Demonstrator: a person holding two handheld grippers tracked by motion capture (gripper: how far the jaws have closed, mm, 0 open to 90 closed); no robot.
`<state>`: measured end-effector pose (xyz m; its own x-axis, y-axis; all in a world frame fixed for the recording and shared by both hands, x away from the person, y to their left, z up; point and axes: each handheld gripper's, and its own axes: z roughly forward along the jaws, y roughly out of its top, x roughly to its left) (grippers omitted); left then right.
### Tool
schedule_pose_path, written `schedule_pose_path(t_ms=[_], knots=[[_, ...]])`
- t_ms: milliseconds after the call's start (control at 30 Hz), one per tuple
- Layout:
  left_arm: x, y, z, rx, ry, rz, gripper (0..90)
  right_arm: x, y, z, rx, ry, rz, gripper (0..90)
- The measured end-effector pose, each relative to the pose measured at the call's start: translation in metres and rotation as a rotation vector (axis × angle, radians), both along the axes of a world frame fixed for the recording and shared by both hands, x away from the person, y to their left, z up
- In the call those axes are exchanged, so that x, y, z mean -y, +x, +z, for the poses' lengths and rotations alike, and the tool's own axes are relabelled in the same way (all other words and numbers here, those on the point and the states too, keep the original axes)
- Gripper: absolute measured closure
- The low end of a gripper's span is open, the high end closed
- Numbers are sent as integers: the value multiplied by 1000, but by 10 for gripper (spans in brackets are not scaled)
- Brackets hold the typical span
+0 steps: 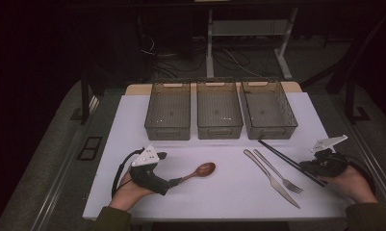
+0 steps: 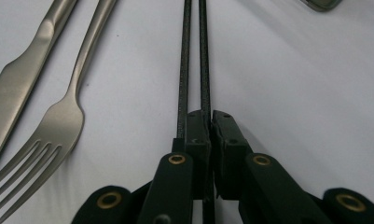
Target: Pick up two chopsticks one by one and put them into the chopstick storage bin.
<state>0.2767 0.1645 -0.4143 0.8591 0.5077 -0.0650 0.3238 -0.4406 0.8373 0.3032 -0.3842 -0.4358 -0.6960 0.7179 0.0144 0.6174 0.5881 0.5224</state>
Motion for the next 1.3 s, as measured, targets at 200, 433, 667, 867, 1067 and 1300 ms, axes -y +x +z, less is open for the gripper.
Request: schedule_pose_path(t_ms=[200, 433, 667, 867, 1067, 1300], knots=[[0, 0, 0, -1, -2, -1, 0, -1, -1, 1, 14, -16, 8, 860], [0, 0, 0, -3, -2, -5, 0, 1, -2, 3, 21, -4, 5, 861], [1, 0, -2, -7, -4, -6, 0, 5, -4, 7, 25, 30, -9, 861], [2, -2, -1, -6, -1, -7, 0, 9, -9, 14, 54, 56, -16, 861], [2, -2, -2, -9, -9, -8, 0, 15, -14, 20, 75, 100, -20, 861], [3, -2, -4, -12, -14, -2, 0, 22, -22, 27, 104, 142, -23, 861]])
